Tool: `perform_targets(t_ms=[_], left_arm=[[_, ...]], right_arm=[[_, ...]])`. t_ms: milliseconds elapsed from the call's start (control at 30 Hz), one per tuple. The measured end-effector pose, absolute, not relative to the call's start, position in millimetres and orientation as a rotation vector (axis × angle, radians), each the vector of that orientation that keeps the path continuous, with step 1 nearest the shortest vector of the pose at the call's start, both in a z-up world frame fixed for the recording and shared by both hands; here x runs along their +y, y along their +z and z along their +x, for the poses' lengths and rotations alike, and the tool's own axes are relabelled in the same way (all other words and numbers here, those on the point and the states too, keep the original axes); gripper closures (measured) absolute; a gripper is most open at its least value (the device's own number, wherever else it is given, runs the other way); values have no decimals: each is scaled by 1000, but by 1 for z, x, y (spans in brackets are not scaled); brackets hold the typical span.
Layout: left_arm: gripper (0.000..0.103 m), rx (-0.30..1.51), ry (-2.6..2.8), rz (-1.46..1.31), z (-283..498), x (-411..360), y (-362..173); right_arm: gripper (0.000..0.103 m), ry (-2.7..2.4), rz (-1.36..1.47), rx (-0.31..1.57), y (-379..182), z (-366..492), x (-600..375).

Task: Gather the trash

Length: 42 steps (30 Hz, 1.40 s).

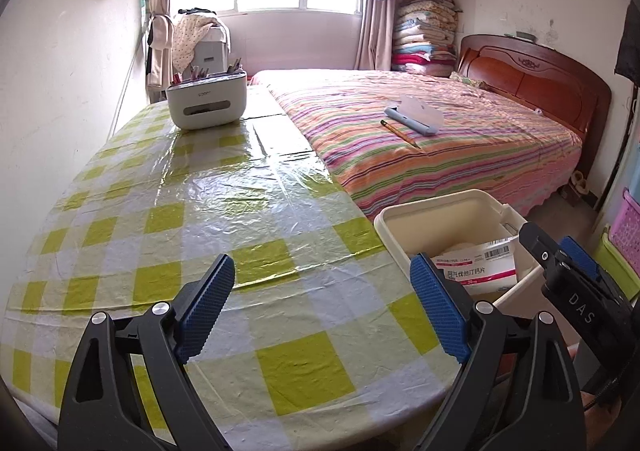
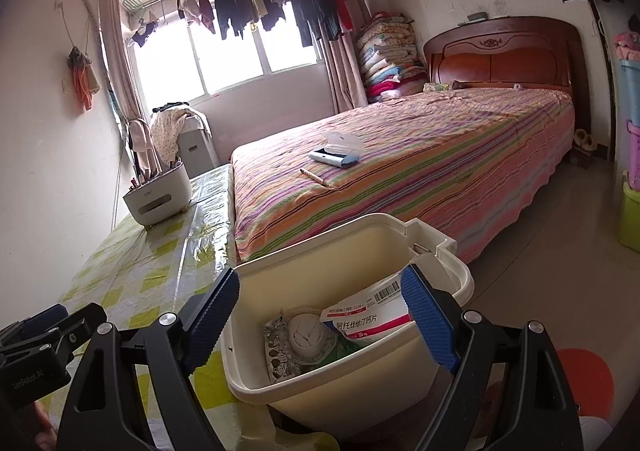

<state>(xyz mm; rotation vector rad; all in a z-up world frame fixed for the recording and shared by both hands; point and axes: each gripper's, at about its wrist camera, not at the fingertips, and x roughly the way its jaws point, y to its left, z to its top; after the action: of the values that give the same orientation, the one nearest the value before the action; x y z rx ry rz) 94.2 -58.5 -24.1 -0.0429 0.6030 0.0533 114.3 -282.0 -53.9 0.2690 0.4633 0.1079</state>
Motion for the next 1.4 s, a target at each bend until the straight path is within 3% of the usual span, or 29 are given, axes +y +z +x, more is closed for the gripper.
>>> perform_targets(t_ms=[467, 1400], left_arm=[[13, 528, 148, -72, 75, -19, -14], [10, 576, 137, -76, 79, -20, -24]], right_arm=[[22, 118, 196, 472, -52, 123, -250], [22, 119, 230, 502, -56, 128, -252]])
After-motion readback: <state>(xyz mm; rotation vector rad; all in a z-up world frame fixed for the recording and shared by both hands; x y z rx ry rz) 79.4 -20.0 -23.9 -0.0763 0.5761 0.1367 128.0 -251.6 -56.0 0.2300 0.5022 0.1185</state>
